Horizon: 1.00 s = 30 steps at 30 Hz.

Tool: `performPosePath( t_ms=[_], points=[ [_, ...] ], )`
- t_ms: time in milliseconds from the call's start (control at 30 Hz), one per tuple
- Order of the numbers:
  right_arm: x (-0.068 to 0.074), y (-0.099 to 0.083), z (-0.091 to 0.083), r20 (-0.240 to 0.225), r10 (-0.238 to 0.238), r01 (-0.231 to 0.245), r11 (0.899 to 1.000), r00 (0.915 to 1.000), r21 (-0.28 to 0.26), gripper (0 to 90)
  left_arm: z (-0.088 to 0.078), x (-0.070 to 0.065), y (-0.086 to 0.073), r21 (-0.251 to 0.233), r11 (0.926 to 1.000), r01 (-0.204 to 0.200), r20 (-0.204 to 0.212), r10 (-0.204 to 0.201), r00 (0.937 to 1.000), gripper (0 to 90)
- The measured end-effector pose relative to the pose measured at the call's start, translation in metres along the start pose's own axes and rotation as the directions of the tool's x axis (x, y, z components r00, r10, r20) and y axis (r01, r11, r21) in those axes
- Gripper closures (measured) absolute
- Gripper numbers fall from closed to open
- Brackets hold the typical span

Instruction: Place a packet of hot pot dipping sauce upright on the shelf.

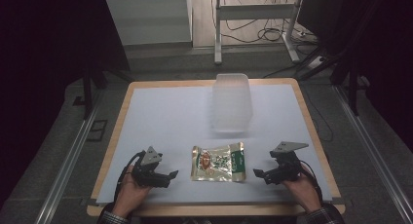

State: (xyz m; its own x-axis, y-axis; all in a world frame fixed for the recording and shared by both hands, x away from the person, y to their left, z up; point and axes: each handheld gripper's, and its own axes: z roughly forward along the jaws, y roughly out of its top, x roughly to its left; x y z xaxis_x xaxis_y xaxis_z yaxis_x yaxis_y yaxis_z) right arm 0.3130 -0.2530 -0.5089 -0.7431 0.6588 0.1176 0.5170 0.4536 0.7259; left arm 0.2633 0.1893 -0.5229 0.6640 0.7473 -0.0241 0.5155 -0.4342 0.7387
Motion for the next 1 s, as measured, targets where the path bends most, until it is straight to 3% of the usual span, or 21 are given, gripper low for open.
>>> performPosePath(
  t_ms=[300,433,600,800,1000],
  points=[
    [0.007,0.006,0.01,-0.048,-0.004,0.004,1.0,0.9988,-0.004,0.0,-0.001,0.0,0.0,-0.003,1.0,-0.003,-0.006,0.003,1.0,12.6],
    [0.011,0.009,0.015,-0.054,-0.018,0.018,1.0,0.9984,0.001,0.0,0.0,-0.001,0.0,-0.017,0.9997,-0.017,-0.037,0.017,0.9992,8.8],
    [0.013,0.012,0.02,-0.072,-0.013,0.014,1.0,0.9974,0.01,0.0,0.002,-0.002,0.0,-0.02,0.9994,-0.028,-0.035,0.027,0.999,5.2],
    [0.017,0.016,0.03,-0.069,-0.022,0.023,1.0,0.9974,0.018,0.0,0.002,0.001,-0.001,-0.056,0.9984,-0.006,-0.011,0.005,0.9999,3.5],
    [0.021,0.02,0.035,-0.08,-0.021,0.022,1.0,0.9966,0.012,0.0,0.003,0.0,-0.001,-0.046,0.9988,-0.019,-0.014,0.018,0.9997,3.5]
  ],
)
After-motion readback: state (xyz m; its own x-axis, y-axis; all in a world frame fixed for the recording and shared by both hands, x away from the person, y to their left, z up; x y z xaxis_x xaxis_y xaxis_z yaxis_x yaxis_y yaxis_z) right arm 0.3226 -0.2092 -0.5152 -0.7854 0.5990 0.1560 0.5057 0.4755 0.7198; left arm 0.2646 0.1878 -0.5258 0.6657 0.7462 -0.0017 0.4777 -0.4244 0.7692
